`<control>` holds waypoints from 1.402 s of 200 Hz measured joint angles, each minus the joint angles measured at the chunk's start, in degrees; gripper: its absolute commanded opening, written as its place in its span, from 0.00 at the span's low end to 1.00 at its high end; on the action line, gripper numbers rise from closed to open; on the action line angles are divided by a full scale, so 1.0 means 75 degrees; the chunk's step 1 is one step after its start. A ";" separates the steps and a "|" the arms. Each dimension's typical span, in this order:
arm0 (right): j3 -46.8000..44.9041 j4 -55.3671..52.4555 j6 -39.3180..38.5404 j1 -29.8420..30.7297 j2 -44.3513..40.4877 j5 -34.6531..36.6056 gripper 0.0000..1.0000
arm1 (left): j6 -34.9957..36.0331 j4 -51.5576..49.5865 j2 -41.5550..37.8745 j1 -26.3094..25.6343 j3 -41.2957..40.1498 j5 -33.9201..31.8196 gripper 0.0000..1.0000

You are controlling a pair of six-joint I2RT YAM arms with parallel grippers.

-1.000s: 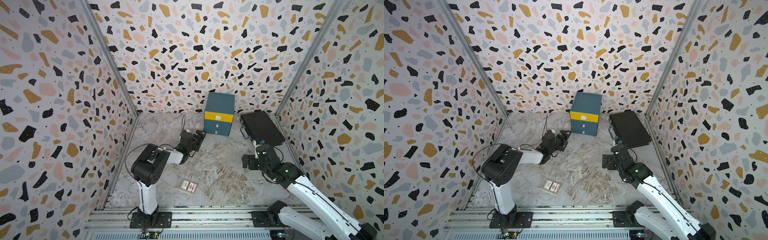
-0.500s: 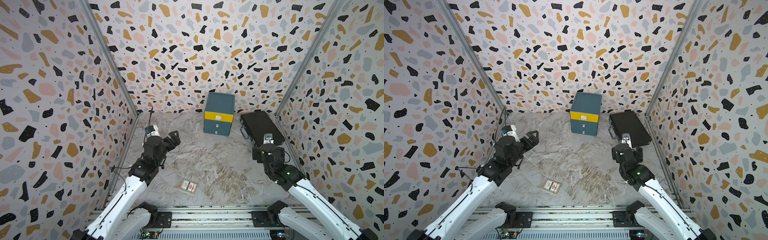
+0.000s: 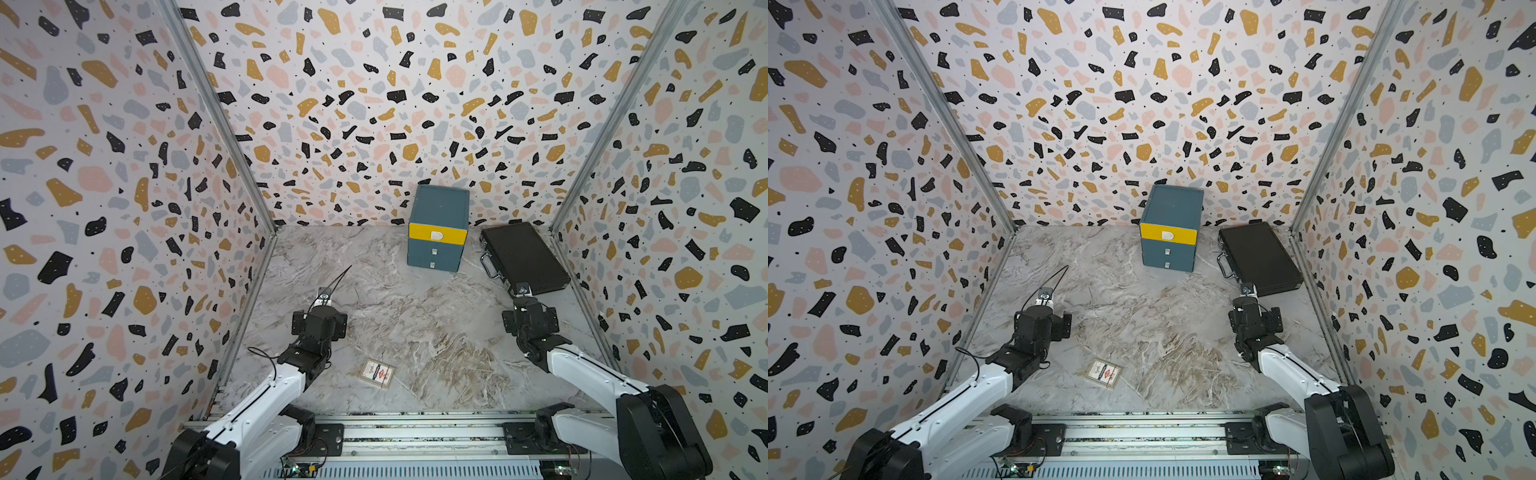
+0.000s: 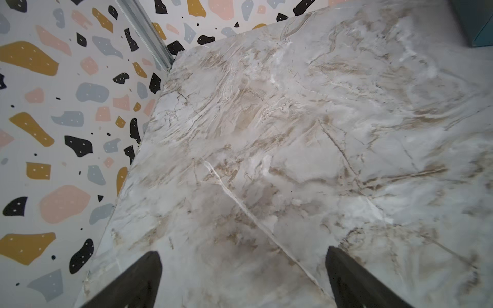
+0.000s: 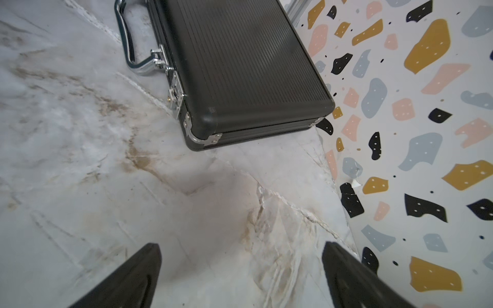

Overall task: Put the binder clips in the drawer according to color
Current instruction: Reset both arms

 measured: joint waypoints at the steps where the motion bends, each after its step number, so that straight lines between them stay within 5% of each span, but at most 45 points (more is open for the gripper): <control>1: -0.0047 0.0108 -0.0003 -0.0020 0.0009 -0.0015 1.00 | 0.0020 0.0076 0.0047 0.0012 -0.0017 0.0000 1.00; 64: -0.0892 0.4546 -0.0289 -0.0621 0.1979 -0.0603 1.00 | 0.0236 0.3818 0.2130 0.0828 -0.0641 0.0160 1.00; 91: -0.0938 0.5249 -0.0233 -0.0915 0.2372 -0.1169 1.00 | 0.0221 0.5735 0.3398 0.1084 -0.1005 0.0443 1.00; 153: -0.0627 0.5514 -0.0087 -0.1288 0.2757 -0.2002 1.00 | 0.0035 0.5668 0.3316 0.1422 -0.0635 0.1110 1.00; 280: -0.0592 0.5470 -0.0061 -0.1303 0.2748 -0.2180 1.00 | -0.0076 0.5622 0.3316 0.1492 -0.0635 0.1282 1.00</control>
